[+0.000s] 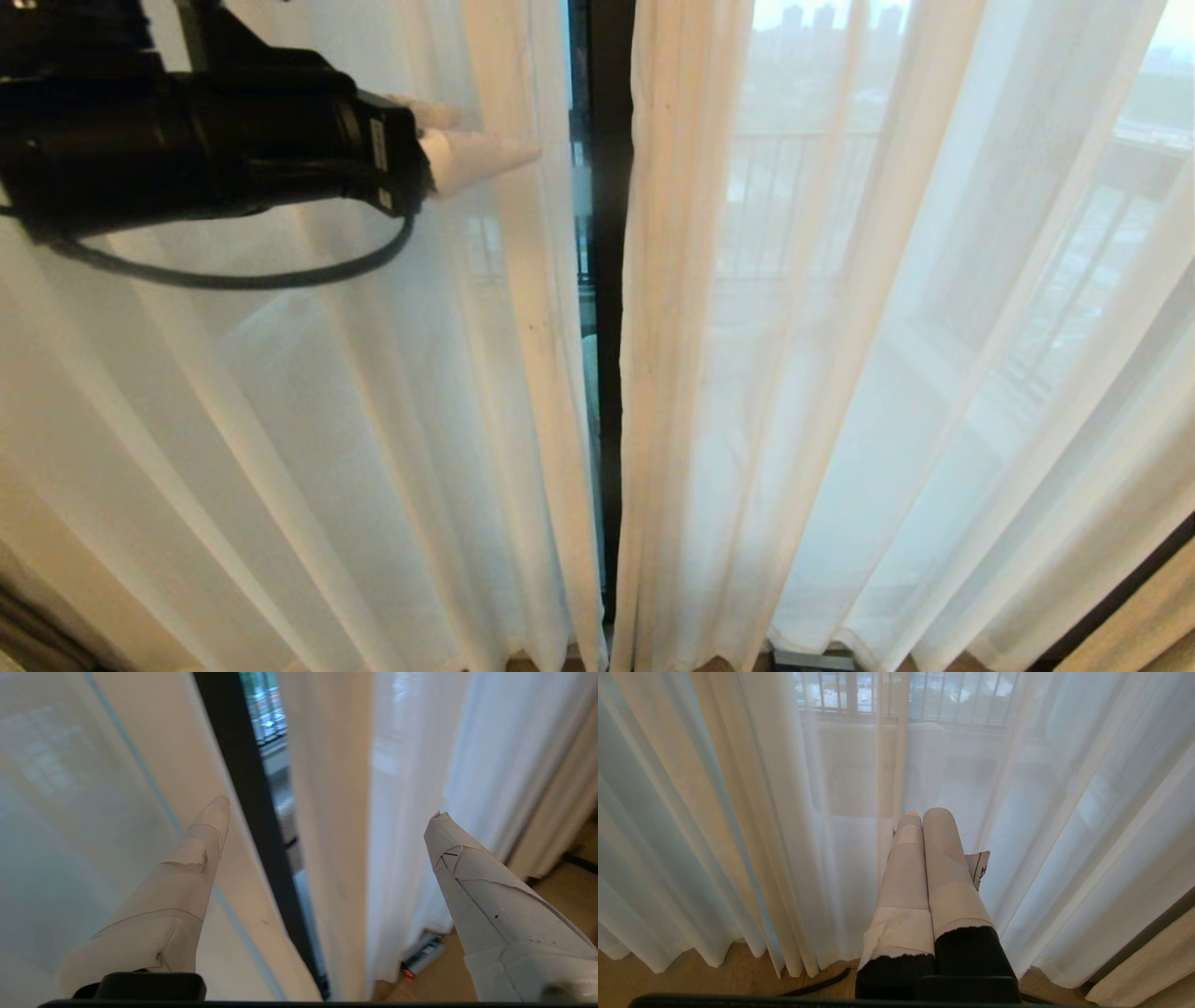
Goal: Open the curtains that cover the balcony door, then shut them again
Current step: Pull the inner curtains open on both sides
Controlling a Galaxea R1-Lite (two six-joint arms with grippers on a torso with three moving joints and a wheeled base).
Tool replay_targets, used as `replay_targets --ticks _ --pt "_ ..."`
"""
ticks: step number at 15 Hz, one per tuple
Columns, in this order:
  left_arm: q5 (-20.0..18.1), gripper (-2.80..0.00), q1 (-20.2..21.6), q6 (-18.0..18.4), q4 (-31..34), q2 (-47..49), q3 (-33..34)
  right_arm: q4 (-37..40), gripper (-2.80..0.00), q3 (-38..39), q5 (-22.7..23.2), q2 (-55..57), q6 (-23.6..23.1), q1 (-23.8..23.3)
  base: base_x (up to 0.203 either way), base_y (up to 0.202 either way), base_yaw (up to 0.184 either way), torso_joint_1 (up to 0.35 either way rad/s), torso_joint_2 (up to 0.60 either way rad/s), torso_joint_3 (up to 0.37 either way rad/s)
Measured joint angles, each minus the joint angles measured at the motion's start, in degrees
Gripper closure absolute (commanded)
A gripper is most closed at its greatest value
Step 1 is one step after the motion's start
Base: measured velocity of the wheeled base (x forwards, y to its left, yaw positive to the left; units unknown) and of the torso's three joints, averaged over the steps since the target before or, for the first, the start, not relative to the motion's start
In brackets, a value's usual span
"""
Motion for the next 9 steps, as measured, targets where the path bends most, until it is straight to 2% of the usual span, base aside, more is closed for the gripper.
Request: replay_targets --ticks 5,9 --pt "9.7 -2.8 1.1 1.6 1.1 11.1 -14.0 0.0 0.0 0.0 0.0 0.0 0.0 0.0 0.0 0.0 0.0 0.0 0.0 0.0" --pt "15.3 -2.8 1.1 1.8 2.4 18.9 -25.2 0.0 0.0 0.0 0.0 0.0 0.0 0.0 0.0 0.0 0.0 0.0 0.0 0.0"
